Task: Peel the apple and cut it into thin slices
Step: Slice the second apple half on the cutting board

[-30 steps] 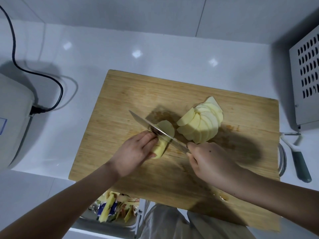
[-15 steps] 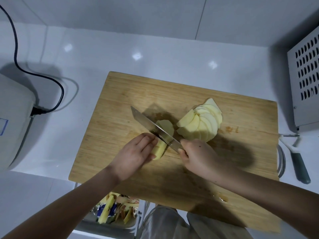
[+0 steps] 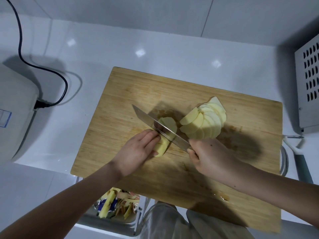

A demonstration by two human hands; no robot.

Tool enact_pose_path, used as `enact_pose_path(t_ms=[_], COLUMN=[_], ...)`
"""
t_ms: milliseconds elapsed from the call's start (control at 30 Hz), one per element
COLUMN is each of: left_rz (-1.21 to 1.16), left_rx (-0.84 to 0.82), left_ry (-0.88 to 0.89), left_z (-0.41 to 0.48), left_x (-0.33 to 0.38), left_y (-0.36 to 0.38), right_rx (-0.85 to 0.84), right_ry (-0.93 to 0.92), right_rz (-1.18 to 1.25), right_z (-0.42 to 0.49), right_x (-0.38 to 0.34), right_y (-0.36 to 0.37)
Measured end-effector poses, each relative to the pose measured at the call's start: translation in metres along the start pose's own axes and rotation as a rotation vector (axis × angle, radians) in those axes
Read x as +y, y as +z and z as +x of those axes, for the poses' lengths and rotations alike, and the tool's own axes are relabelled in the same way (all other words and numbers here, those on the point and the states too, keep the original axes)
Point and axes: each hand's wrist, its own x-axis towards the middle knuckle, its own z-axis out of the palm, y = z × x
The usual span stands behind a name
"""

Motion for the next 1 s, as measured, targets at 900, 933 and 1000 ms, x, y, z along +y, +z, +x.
enact_pose_path(t_ms=[900, 933, 1000], left_rz=[0.026, 0.022, 0.024], left_rx=[0.025, 0.024, 0.031], left_ry=[-0.041, -0.043, -0.043], left_z=[-0.006, -0.006, -0.006], left_x=[0.004, 0.004, 0.004], left_y=[0.003, 0.003, 0.003], right_rx=[0.022, 0.003, -0.027], right_ry=[-0.032, -0.030, -0.027], right_rz=[0.002, 0.002, 0.012], right_z=[0.006, 0.010, 0.020], right_x=[-0.003, -0.004, -0.007], right_y=[0.005, 0.007, 0.013])
